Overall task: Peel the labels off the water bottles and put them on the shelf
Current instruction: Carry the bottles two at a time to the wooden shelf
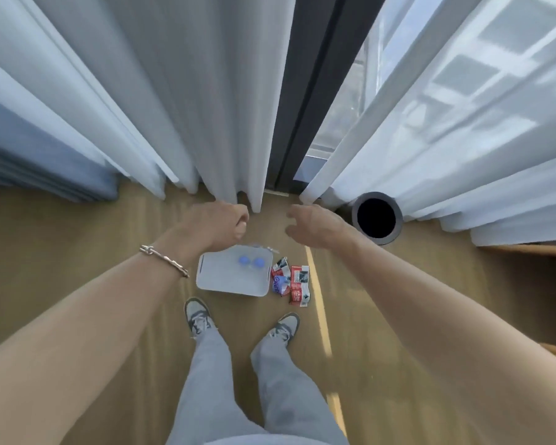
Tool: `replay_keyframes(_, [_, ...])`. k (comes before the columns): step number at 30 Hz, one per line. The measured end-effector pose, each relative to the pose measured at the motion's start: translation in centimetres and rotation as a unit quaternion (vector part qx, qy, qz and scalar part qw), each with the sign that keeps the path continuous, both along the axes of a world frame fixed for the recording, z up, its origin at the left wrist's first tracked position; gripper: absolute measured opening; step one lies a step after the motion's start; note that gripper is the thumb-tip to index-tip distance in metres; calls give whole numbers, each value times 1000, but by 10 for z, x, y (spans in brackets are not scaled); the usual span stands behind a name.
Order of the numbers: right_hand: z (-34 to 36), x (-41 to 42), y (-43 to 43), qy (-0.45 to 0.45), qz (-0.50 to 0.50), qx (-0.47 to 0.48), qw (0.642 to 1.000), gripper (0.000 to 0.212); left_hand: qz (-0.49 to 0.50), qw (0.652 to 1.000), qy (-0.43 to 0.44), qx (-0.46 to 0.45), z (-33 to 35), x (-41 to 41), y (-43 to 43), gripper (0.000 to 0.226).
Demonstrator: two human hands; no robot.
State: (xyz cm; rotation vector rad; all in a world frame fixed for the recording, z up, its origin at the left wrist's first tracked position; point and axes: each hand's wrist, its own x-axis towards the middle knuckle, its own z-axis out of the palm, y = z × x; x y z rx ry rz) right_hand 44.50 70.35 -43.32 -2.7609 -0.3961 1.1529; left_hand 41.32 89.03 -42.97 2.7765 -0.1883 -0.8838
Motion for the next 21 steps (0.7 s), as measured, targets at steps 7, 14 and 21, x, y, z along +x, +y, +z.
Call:
replay_keyframes(7, [-115, -27, 16, 79, 14, 17, 997, 45, 51, 995, 86, 16, -88, -27, 17, 36])
replay_keyframes(14, [-211, -16, 35, 76, -19, 23, 997, 45, 87, 990, 111, 0, -184, -28, 28, 36])
replay_keyframes(21, [-311, -18, 35, 71, -38, 10, 997, 45, 121, 990, 73, -16, -290, -23, 28, 35])
